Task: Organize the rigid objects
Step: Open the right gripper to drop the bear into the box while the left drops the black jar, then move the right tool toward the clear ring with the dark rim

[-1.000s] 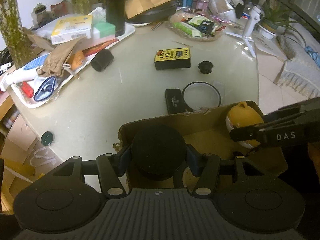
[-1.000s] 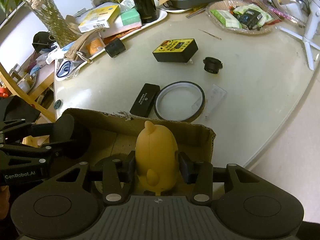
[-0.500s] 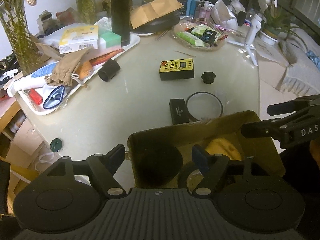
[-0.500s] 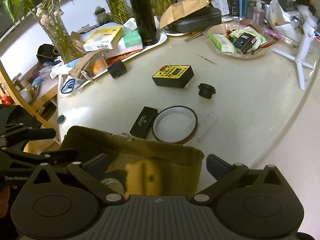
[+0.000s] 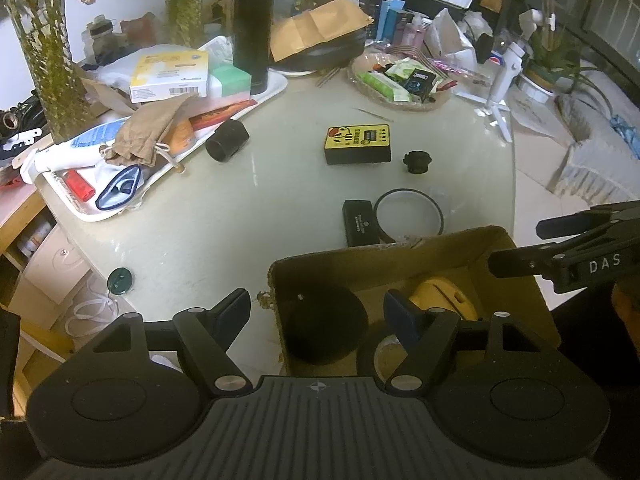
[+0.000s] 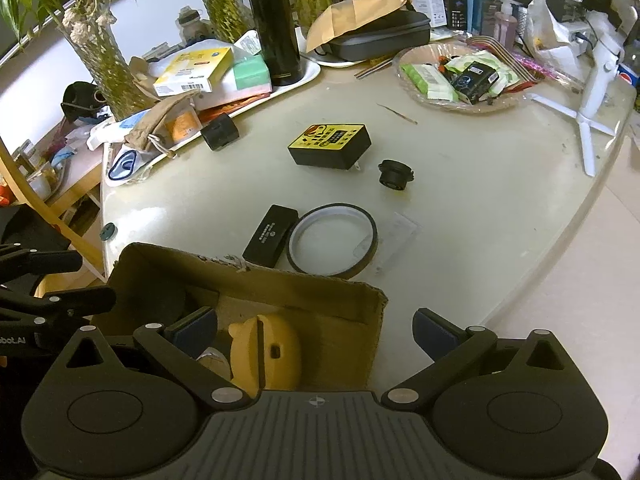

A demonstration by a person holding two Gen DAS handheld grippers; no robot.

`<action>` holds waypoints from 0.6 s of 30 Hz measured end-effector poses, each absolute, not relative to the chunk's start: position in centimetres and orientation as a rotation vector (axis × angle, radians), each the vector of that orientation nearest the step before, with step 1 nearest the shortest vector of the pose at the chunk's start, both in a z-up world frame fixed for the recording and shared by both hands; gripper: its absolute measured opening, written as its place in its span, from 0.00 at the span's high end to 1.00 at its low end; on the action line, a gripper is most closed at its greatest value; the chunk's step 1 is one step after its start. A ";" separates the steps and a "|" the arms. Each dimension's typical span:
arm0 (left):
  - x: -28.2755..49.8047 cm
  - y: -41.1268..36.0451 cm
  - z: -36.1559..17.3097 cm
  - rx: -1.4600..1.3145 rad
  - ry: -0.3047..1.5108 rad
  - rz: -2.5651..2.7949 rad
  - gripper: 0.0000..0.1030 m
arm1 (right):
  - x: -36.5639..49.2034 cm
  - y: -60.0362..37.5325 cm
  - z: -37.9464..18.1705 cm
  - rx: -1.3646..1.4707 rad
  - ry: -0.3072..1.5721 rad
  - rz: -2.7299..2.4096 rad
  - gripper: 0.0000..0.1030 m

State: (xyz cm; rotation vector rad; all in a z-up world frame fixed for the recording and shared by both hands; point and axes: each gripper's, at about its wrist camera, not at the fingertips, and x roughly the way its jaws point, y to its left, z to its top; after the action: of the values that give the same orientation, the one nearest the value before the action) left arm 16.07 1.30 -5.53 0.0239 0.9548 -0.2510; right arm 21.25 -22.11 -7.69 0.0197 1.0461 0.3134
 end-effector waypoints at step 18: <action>16.2 1.2 -5.4 0.032 0.956 -0.241 0.29 | 21.5 -22.6 -7.7 0.023 1.043 0.296 0.00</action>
State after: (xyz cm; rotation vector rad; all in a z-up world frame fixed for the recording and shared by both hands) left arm 16.21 1.16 -5.35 0.0318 0.9561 -0.2410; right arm 21.55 -22.62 -7.72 0.0229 1.0426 0.2958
